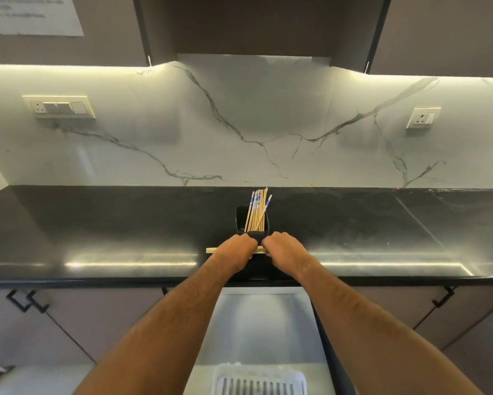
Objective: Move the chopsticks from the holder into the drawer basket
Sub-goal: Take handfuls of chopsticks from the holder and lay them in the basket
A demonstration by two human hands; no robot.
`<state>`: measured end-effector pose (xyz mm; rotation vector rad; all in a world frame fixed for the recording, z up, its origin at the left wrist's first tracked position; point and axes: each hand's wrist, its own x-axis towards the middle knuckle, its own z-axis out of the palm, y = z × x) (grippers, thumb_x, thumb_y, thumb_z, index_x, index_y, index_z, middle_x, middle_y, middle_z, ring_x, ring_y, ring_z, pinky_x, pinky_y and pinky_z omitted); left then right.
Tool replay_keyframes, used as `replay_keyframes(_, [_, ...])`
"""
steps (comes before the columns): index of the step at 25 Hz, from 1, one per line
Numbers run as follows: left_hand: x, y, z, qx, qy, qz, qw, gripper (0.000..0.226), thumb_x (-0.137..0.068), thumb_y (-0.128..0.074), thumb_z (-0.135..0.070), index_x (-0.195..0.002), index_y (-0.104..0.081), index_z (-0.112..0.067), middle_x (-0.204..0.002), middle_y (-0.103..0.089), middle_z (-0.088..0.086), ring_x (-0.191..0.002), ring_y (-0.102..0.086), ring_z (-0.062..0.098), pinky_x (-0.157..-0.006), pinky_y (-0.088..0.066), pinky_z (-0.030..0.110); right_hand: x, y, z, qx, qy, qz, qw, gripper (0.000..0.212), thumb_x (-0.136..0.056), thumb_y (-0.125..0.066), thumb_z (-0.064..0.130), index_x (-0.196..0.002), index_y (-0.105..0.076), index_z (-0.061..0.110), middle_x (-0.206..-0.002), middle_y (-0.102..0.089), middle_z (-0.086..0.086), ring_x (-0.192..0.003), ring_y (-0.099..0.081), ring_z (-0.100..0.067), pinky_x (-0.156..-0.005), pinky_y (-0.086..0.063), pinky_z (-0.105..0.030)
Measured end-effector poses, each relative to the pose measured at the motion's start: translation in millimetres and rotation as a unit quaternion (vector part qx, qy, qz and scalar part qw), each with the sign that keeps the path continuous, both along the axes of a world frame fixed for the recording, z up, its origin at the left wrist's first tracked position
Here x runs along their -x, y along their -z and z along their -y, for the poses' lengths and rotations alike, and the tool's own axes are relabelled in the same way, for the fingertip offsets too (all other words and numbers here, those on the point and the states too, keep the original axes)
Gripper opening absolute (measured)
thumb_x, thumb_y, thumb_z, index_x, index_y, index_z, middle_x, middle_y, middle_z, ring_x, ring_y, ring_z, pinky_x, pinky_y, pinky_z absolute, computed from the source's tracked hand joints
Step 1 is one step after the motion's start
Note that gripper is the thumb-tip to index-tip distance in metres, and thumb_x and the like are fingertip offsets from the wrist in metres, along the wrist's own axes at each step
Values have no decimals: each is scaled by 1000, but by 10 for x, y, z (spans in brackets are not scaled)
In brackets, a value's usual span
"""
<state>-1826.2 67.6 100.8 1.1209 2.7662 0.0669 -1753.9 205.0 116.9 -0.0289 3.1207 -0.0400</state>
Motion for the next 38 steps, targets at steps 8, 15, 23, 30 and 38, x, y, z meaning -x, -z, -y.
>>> replay_keyframes(8, [-525, 633, 333, 39, 29, 16, 999, 30, -92, -66, 0, -121, -63, -10, -114, -68, 13, -102, -66, 30, -94, -55, 40, -493, 665, 346, 9, 33, 57, 998, 20, -95, -60, 3, -112, -65, 11, -104, -71, -12, -84, -64, -26, -77, -52, -37])
replay_keyframes(15, [-996, 1405, 465, -36, 7, 60, 998, 31, -98, -64, -19, -128, -58, -16, -122, -65, 7, -106, -64, 24, -94, -51, 32, -906, 1434, 401, 35, 51, 84, 995, 21, -100, -60, 15, -119, -66, 11, -110, -70, -11, -96, -67, -26, -88, -53, -33])
replay_keyframes(23, [-1603, 2305, 661, 35, 54, 69, 995, 24, -90, -57, 7, -108, -62, -7, -102, -69, 12, -93, -68, 32, -79, -53, 39, -1496, 2309, 442, 56, 34, 163, 984, 21, -97, -61, 8, -117, -67, 12, -106, -73, -9, -93, -71, -25, -85, -55, -31])
replay_keyframes(30, [-1652, 2805, 688, 40, 27, 107, 993, 25, -94, -52, 2, -113, -61, -10, -110, -67, 9, -104, -64, 28, -86, -49, 35, -1542, 2864, 536, 82, 49, 181, 979, 23, -99, -60, 13, -121, -65, 12, -115, -72, -9, -103, -69, -24, -94, -54, -31])
replay_keyframes(38, [-1619, 3101, 563, 17, -3, 125, 992, 25, -95, -61, -11, -119, -65, -15, -121, -68, 6, -109, -65, 24, -96, -52, 33, -1509, 3150, 474, 86, 59, 198, 975, 25, -97, -66, 21, -120, -65, 13, -118, -70, -6, -106, -68, -21, -97, -55, -32])
